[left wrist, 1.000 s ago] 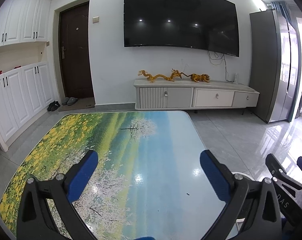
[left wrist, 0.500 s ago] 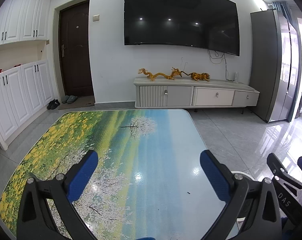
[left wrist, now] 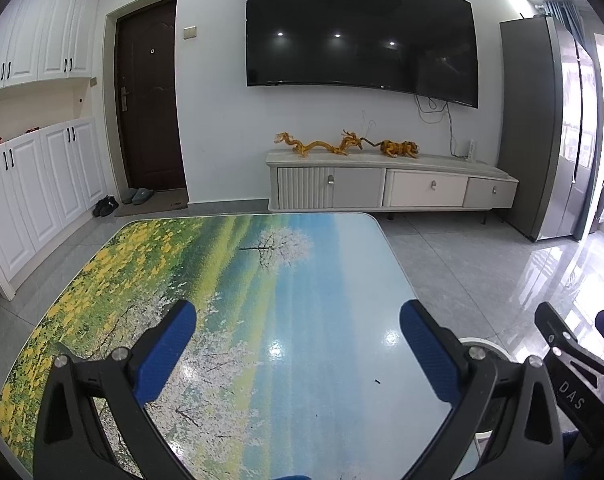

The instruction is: Collect trash

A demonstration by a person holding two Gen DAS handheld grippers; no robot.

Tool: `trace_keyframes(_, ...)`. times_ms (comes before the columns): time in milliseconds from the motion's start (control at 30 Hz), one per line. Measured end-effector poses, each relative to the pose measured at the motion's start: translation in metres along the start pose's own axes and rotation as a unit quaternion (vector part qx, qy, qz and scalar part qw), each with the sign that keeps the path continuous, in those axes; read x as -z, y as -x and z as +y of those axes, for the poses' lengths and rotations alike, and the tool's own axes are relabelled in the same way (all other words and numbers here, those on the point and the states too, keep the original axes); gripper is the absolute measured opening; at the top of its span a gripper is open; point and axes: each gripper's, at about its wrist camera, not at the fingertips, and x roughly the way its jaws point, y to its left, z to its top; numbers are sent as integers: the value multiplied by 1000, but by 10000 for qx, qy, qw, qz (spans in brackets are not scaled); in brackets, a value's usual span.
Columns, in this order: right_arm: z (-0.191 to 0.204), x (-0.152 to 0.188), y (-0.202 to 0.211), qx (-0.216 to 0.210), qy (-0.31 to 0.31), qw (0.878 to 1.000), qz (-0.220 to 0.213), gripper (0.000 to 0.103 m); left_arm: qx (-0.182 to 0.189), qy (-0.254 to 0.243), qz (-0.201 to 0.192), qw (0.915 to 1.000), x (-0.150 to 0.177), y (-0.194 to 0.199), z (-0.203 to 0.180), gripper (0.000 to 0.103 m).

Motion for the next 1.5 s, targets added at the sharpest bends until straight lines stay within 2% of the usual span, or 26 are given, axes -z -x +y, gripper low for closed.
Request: trace_keyframes(1500,-1,3,-2,-18,-33,10000,26,103,29,29,173,9998,5,-7,5,102)
